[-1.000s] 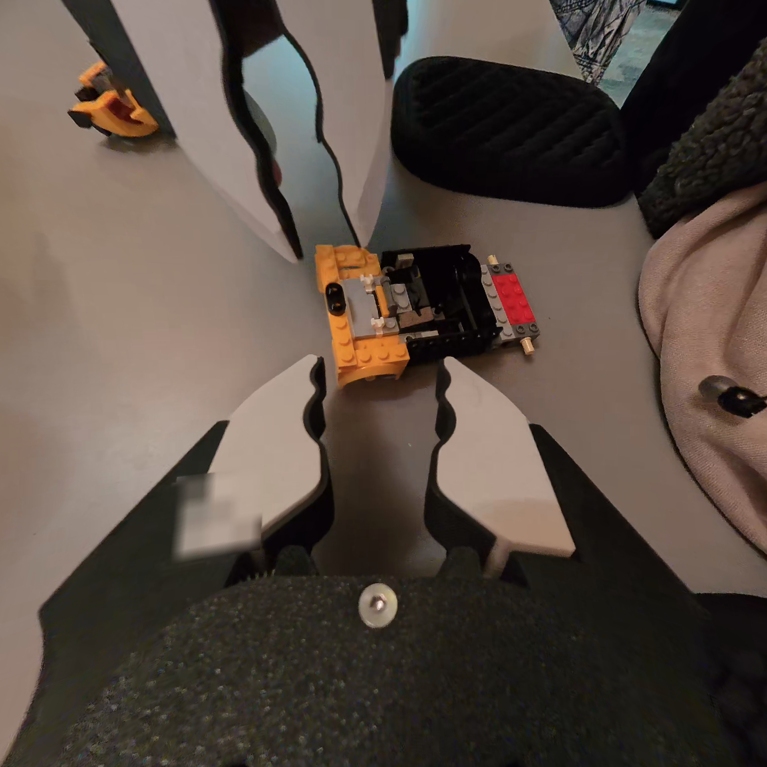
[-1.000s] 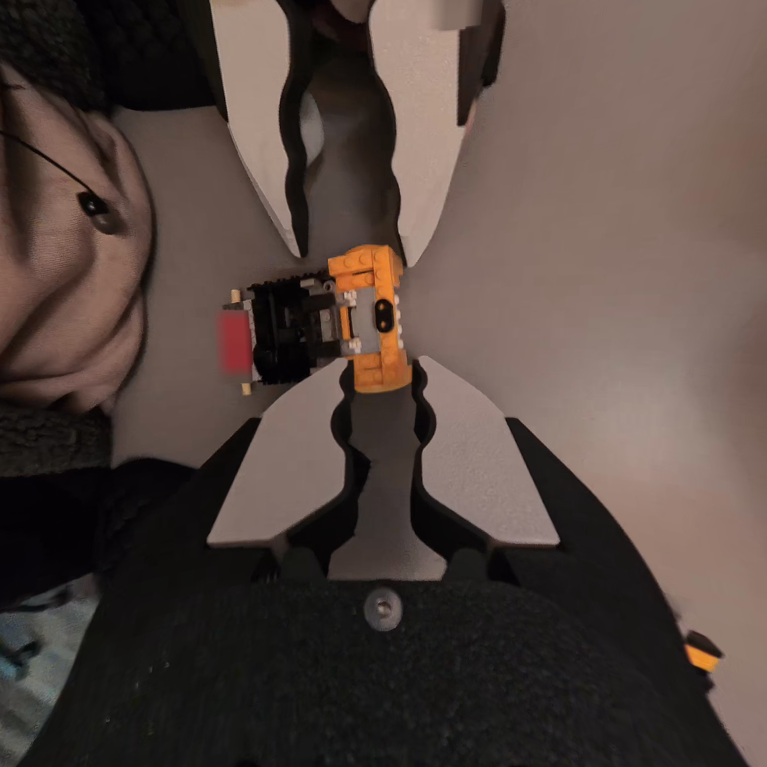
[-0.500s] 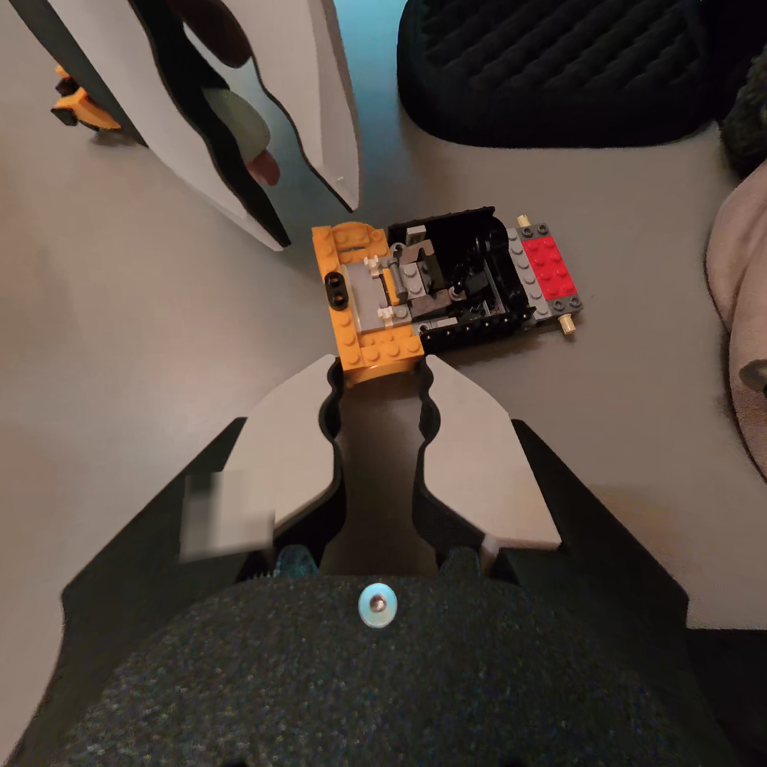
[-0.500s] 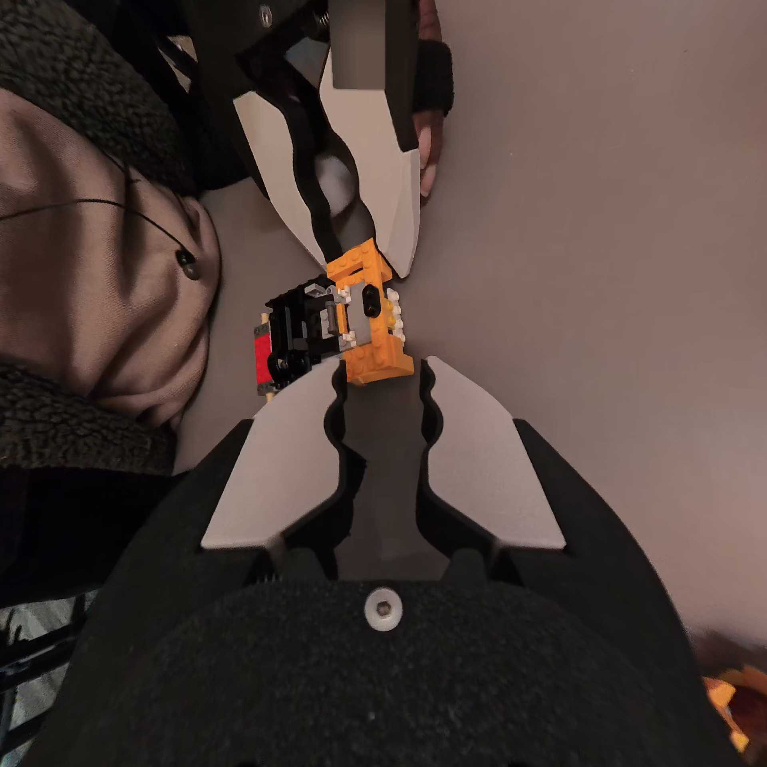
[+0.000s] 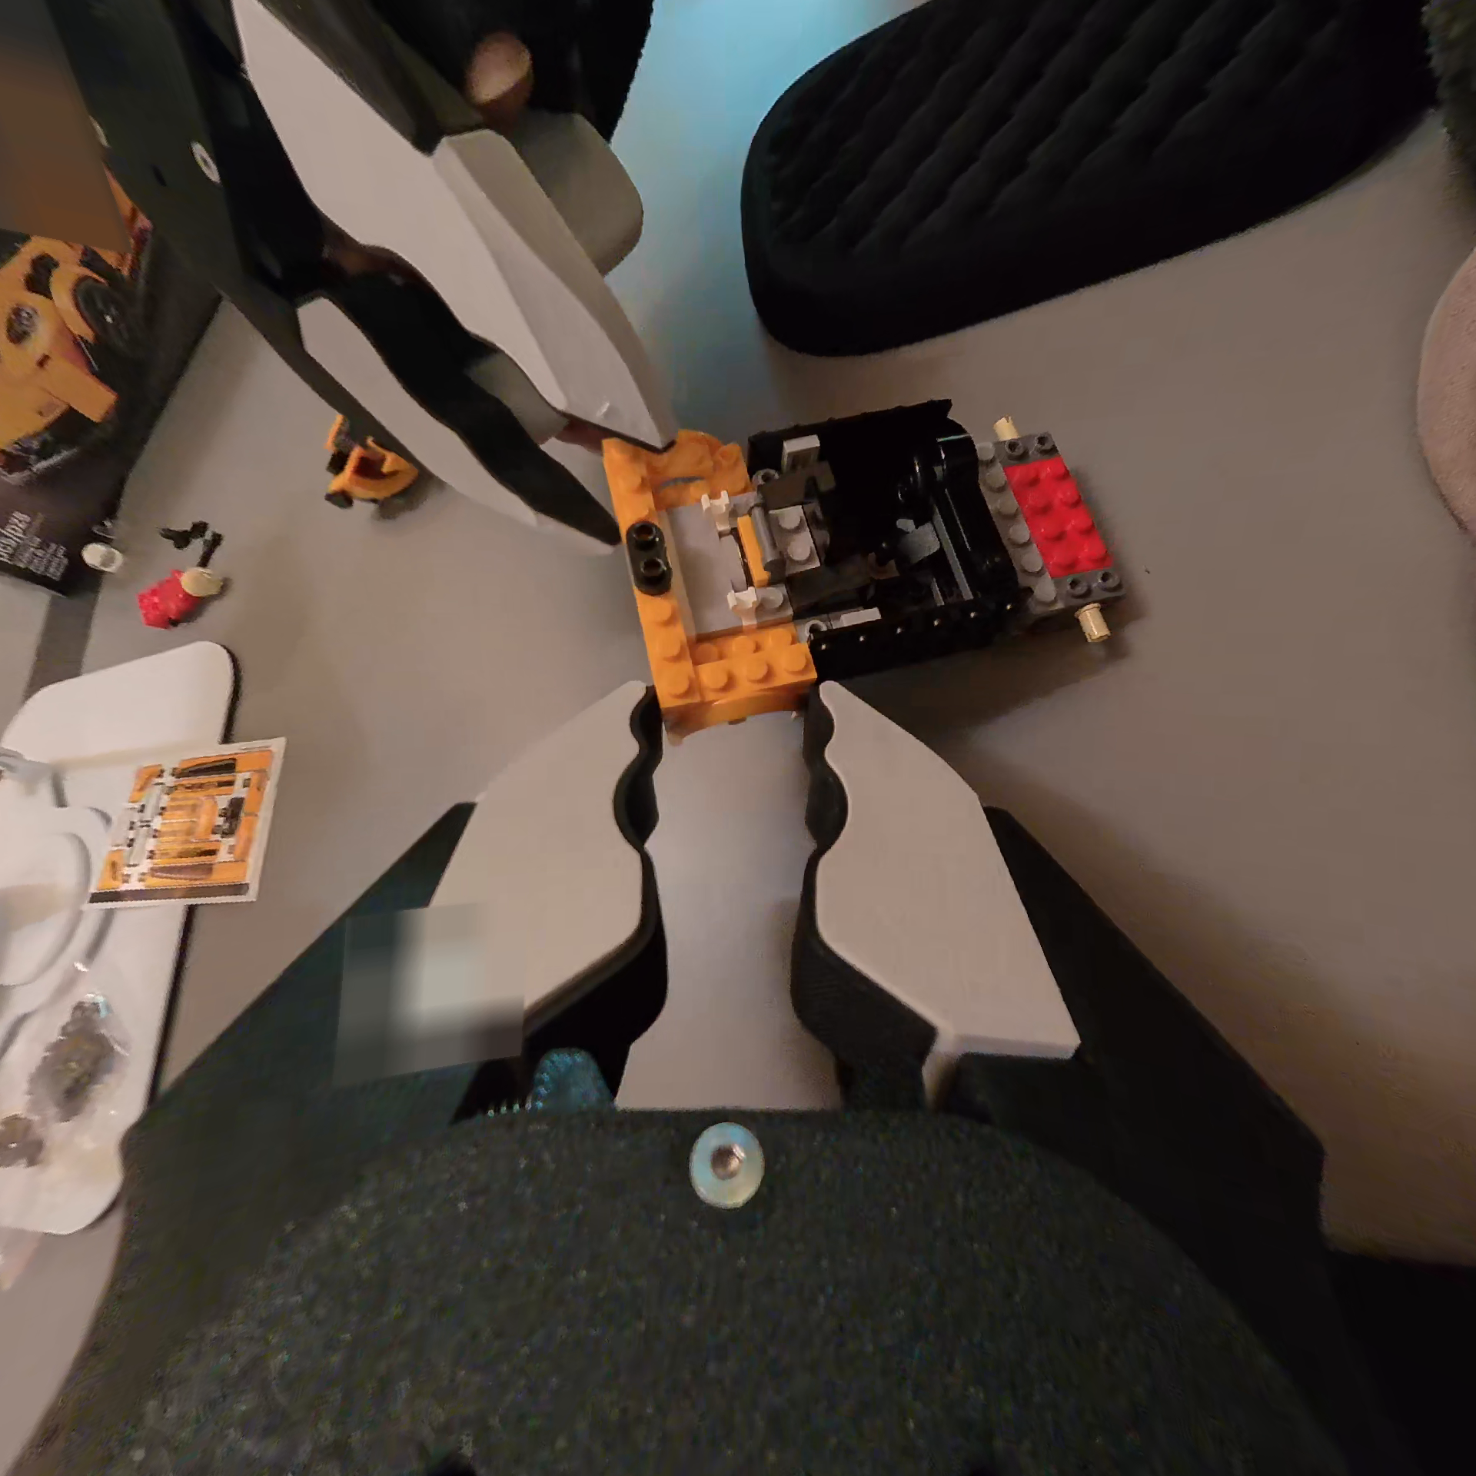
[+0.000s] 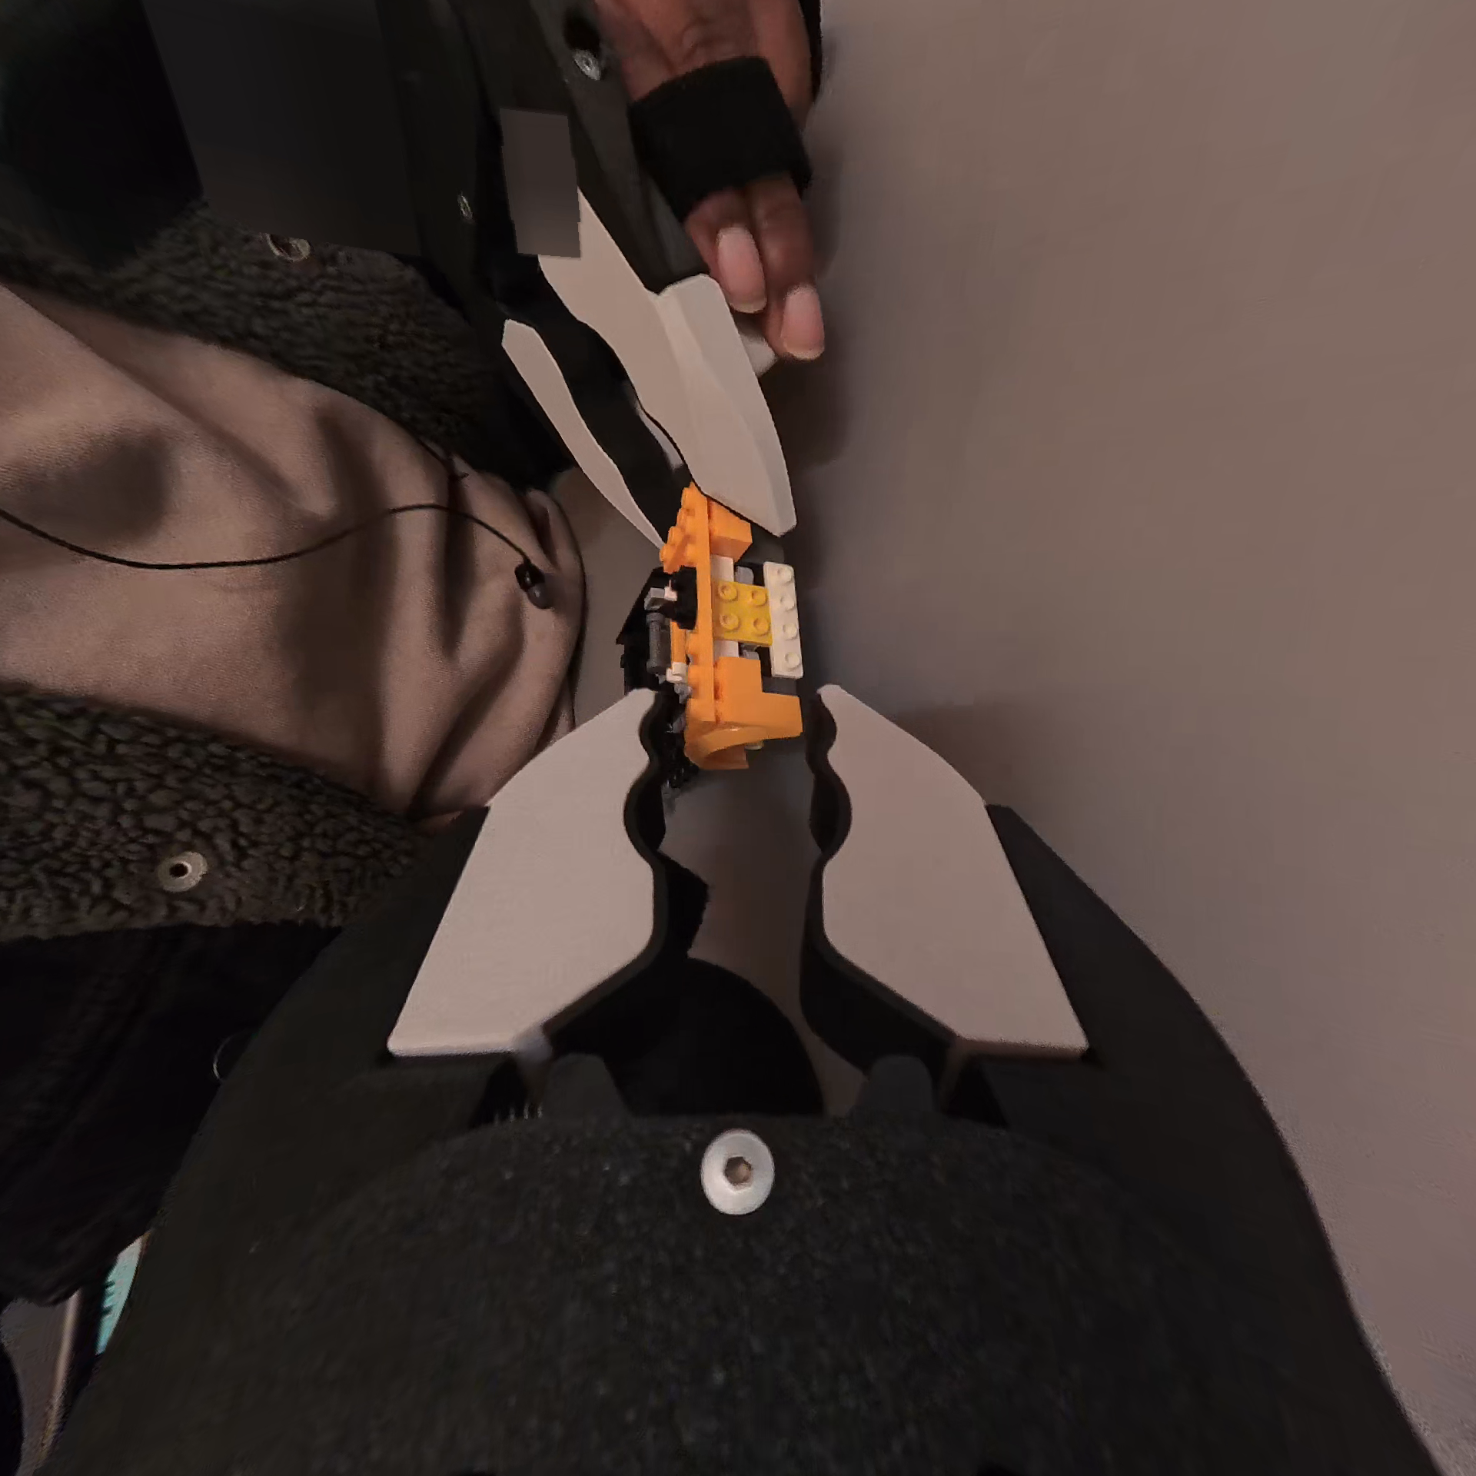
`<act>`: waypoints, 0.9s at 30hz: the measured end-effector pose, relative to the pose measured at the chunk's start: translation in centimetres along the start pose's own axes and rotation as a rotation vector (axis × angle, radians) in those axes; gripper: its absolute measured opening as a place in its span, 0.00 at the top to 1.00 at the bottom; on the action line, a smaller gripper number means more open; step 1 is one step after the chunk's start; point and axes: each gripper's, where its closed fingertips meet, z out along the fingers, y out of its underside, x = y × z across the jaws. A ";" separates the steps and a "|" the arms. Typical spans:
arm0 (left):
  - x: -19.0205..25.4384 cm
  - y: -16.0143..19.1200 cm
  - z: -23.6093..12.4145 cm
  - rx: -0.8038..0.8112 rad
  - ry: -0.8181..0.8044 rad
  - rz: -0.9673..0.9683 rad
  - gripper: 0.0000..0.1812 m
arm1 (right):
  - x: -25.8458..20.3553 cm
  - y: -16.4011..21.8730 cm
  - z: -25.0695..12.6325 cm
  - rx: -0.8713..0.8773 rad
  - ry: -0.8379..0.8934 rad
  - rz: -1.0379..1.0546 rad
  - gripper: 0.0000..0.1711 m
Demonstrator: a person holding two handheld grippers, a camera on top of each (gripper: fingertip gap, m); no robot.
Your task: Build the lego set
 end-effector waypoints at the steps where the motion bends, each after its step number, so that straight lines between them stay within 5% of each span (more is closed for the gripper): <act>1: 0.0 -0.1 -0.1 -0.002 -0.008 0.013 0.81 | -0.2 0.1 0.1 -0.001 -0.007 0.006 0.81; 27: 0.9 -1.6 -0.8 -0.005 -0.077 0.199 0.81 | -2.3 0.4 0.4 0.115 0.091 -0.018 0.86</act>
